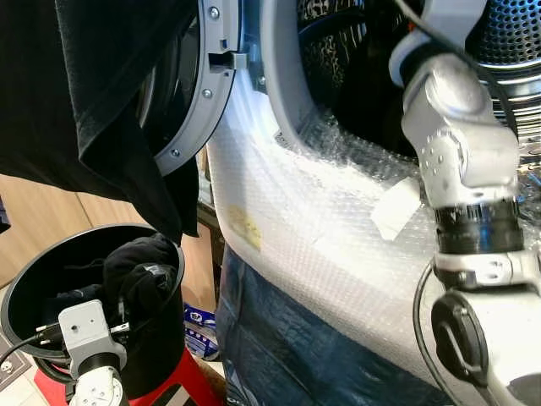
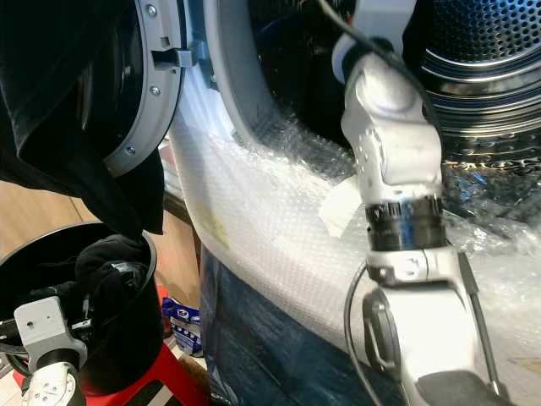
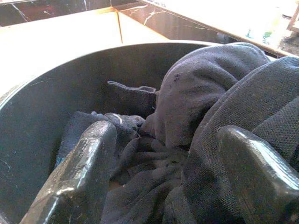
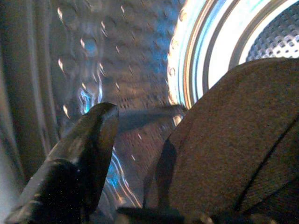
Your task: Clothes washing
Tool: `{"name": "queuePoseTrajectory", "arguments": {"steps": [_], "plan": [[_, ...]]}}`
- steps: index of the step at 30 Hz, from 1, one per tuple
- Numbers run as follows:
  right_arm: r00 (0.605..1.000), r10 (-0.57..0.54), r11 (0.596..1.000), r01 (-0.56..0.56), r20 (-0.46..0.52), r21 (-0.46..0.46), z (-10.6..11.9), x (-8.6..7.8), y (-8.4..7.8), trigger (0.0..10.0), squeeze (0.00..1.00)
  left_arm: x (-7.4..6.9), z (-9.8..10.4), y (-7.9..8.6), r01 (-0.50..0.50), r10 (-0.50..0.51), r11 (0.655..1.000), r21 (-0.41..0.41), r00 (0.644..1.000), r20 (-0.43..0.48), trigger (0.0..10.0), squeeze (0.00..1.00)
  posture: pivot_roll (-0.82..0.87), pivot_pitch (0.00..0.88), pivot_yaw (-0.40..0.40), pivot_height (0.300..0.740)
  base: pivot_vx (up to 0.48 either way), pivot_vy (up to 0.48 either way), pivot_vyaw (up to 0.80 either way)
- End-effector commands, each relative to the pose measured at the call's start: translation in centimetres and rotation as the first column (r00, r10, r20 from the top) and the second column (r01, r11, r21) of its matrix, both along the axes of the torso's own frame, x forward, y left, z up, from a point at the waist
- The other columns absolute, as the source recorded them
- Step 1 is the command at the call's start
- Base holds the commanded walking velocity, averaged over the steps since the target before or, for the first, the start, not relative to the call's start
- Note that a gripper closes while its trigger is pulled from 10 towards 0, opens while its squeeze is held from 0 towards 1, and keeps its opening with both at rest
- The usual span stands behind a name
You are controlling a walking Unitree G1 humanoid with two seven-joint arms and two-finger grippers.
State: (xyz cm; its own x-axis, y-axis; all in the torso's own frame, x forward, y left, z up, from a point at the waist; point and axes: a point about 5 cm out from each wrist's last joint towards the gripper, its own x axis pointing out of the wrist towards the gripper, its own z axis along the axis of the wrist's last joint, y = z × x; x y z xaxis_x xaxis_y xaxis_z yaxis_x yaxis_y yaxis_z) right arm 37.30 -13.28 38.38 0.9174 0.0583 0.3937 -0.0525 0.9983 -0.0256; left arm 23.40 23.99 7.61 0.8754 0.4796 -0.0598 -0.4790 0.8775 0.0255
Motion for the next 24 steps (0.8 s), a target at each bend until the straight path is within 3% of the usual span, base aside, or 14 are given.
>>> {"name": "queuePoseTrajectory", "arguments": {"steps": [1,8,16,19,23,24], "plan": [[0.997,-0.024,1.000,0.025,0.071,-0.008,1.2,-1.4,-1.3,10.0,1.00,0.0,-0.4,-0.2,0.017,-0.017,1.000,-0.014,1.000,-0.024,10.0,0.00,0.11,0.000,-0.041,0.740,0.000,0.000,0.00],[0.994,0.017,0.999,-0.012,0.112,-0.040,0.7,-3.4,-2.4,10.0,1.00,0.0,-0.7,-0.5,0.033,-0.034,0.999,-0.019,0.999,-0.032,10.0,0.00,0.09,0.000,-0.035,0.740,0.000,0.000,0.00],[0.996,0.047,0.997,-0.043,0.075,-0.057,-0.1,-4.0,-2.9,10.0,1.00,0.0,-0.7,-0.6,0.044,-0.045,0.999,-0.021,0.998,-0.036,10.0,0.00,0.09,0.000,-0.033,0.740,0.000,0.000,0.00],[0.999,-0.033,0.997,0.036,0.040,-0.072,-0.7,-2.7,-3.4,10.0,1.00,0.2,-0.8,-0.7,0.050,-0.051,0.999,-0.021,0.998,-0.039,10.0,0.00,0.09,0.000,-0.032,0.740,0.000,0.000,0.00],[0.999,-0.029,1.000,0.030,0.044,-0.007,-0.3,-1.2,-2.6,10.0,1.00,0.5,-0.7,-0.7,0.055,-0.056,0.998,-0.021,0.998,-0.035,10.0,0.00,0.11,0.000,-0.037,0.740,0.000,0.000,0.00],[0.999,-0.043,0.998,0.043,0.006,0.040,0.1,0.3,-2.1,10.0,1.00,0.7,-0.5,-0.7,0.052,-0.052,0.998,-0.018,0.998,-0.026,10.0,0.00,0.12,0.000,-0.039,0.740,0.000,0.000,0.00]]}}
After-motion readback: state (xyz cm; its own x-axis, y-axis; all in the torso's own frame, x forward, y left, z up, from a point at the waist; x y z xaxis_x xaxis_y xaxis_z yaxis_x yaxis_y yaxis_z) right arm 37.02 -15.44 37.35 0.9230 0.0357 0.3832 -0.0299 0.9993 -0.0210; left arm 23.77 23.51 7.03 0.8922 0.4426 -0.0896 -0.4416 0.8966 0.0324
